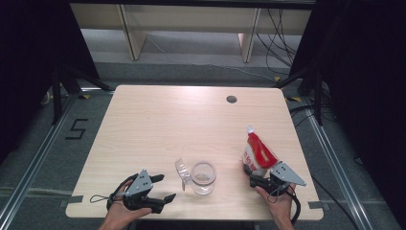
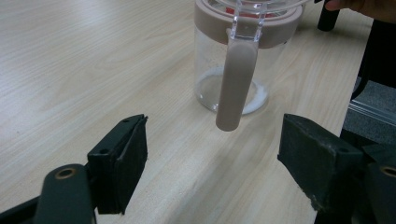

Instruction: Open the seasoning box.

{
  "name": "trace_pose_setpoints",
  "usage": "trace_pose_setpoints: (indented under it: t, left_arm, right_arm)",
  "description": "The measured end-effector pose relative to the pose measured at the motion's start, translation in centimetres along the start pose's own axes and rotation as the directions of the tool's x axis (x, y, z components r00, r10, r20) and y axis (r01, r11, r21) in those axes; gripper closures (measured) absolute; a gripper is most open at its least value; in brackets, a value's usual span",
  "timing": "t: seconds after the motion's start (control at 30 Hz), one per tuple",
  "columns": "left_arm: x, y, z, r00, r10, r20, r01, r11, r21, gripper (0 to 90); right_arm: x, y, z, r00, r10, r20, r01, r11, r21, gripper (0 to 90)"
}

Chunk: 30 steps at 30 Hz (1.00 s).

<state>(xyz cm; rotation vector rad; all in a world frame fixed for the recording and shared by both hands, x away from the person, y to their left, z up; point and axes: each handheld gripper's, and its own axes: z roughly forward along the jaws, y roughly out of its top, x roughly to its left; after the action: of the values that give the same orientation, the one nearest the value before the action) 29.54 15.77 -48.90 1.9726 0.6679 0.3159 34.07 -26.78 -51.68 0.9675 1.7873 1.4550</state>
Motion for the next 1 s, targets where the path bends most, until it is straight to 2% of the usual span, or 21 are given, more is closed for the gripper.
trace_pose_setpoints:
  t: [0.03, 0.07, 0.17, 0.2, 0.23, 0.37, 0.4, 0.43, 0.47, 0.5, 0.53, 0.6, 0.63, 0.73, 0.77, 0.8, 0.83, 0.87, 0.93, 0.97, 1.0]
  left_arm:
    - [0.02, 0.0, -0.02, 1.0, 0.004, 0.0, -0.004, 1.0, 0.003, 23.4]
    - [0.03, 0.0, -0.04, 1.0, 0.006, 0.0, -0.006, 1.0, 0.004, 23.4]
    - [0.02, 0.02, -0.04, 1.0, 0.006, 0.0, -0.006, 1.0, 0.003, 23.4]
    - [0.03, 0.04, -0.1, 0.9999, 0.013, -0.006, -0.012, 0.9999, 0.01, 23.4]
    - [-0.1, -0.01, -0.09, 0.9999, -0.01, -0.01, 0.011, 0.9999, 0.011, 23.4]
    - [-0.01, 0.04, -0.01, 1.0, 0.007, -0.004, -0.007, 1.0, 0.004, 23.4]
    - [-0.11, -0.01, -0.08, 0.9999, -0.013, -0.012, 0.013, 0.9998, 0.014, 23.4]
    - [-0.12, -0.01, -0.07, 0.9999, -0.012, -0.011, 0.013, 0.9999, 0.011, 23.5]
    - [-0.04, 0.01, -0.08, 1.0, 0.002, -0.01, -0.002, 0.9999, 0.01, 23.5]
    - [-0.07, 0.01, -0.07, 1.0, -0.004, -0.008, 0.004, 1.0, 0.006, 23.4]
    - [0.04, 0.02, -0.04, 1.0, 0.006, -0.001, -0.006, 1.0, 0.003, 23.5]
    - [0.09, 0.05, -0.08, 0.9999, 0.01, 0.003, -0.01, 0.9999, 0.005, 23.5]
    - [0.09, 0.04, -0.07, 0.9999, 0.01, 0.002, -0.01, 0.9999, 0.003, 23.5]
    - [0.07, 0.05, -0.09, 1.0, 0.01, 0.002, -0.01, 0.9999, 0.002, 23.5]
    - [0.07, 0.05, -0.1, 0.9999, 0.012, -0.001, -0.012, 0.9999, 0.001, 23.5]
    - [0.09, 0.04, -0.11, 0.9999, 0.015, -0.001, -0.015, 0.9999, 0.001, 23.5]
    - [0.09, 0.04, -0.11, 0.9999, 0.015, -0.001, -0.015, 0.9999, 0.001, 23.5]
    - [-0.04, -0.02, -0.09, 0.9999, -0.016, -0.004, 0.016, 0.9999, -0.001, 23.5]
    - [-0.02, -0.04, -0.07, 0.9998, -0.018, -0.005, 0.018, 0.9998, -0.002, 23.5]
    - [-0.01, -0.05, -0.07, 0.9998, -0.018, -0.004, 0.018, 0.9998, -0.002, 23.5]
    - [0.01, -0.04, -0.11, 0.9999, -0.015, -0.004, 0.015, 0.9999, 0.001, 23.5]
  right_arm:
    - [-0.1, -0.03, 0.18, 0.9998, -0.018, 0.009, 0.018, 0.9994, -0.029, 18.1]
    - [-0.02, 0.0, 0.01, 1.0, -0.003, -0.002, 0.003, 1.0, -0.001, 18.6]
    - [-0.01, 0.01, 0.05, 0.9999, -0.015, 0.001, 0.015, 0.9998, -0.014, 20.2]
    - [0.06, 0.02, -0.01, 1.0, 0.001, -0.003, -0.001, 0.9999, -0.011, 21.3]
    - [0.09, 0.03, -0.01, 0.9999, 0.006, -0.015, -0.006, 0.9999, -0.012, 23.5]
    - [0.02, 0.06, 0.02, 0.9996, -0.02, -0.017, 0.02, 0.9997, -0.013, 25.8]
    - [0.04, 0.06, 0.02, 0.9997, -0.015, -0.017, 0.015, 0.9998, -0.011, 26.6]
    - [0.03, 0.1, 0.02, 0.9994, -0.018, -0.029, 0.018, 0.9998, -0.006, 27.6]
    - [0.14, 0.12, -0.06, 0.9998, -0.014, -0.011, 0.014, 0.9999, -0.001, 28.4]
    - [0.1, 0.14, -0.04, 0.9997, -0.023, 0.003, 0.023, 0.9997, -0.012, 29.0]
    - [0.08, 0.17, -0.01, 0.9998, -0.019, -0.005, 0.019, 0.9997, -0.013, 29.6]
    - [0.27, 0.27, -0.21, 0.9999, -0.005, 0.016, 0.005, 1.0, 0.006, 30.9]
    - [0.16, 0.38, -0.18, 0.9994, -0.031, 0.014, 0.031, 0.9995, 0.011, 31.7]
    - [0.54, 0.45, -0.25, 0.9994, -0.026, 0.022, 0.026, 0.9996, 0.015, 33.4]
    - [0.4, 0.55, -0.32, 0.998, -0.056, 0.031, 0.055, 0.9982, 0.022, 33.6]
    - [0.52, 0.49, -0.25, 0.9992, -0.034, 0.019, 0.034, 0.9993, 0.014, 34.0]
    - [0.51, 0.53, -0.31, 0.9991, -0.037, 0.023, 0.037, 0.9992, 0.016, 34.3]
    - [0.47, 0.56, -0.4, 0.9987, -0.044, 0.024, 0.043, 0.9988, 0.022, 34.7]
    - [0.45, 0.65, -0.53, 0.9988, -0.048, 0.008, 0.048, 0.9984, 0.028, 35.5]
    - [0.39, 0.64, -0.45, 0.9981, -0.059, 0.015, 0.059, 0.9982, 0.01, 35.6]
    - [0.28, 0.72, -0.58, 0.9981, -0.062, -0.006, 0.062, 0.9978, 0.024, 35.7]
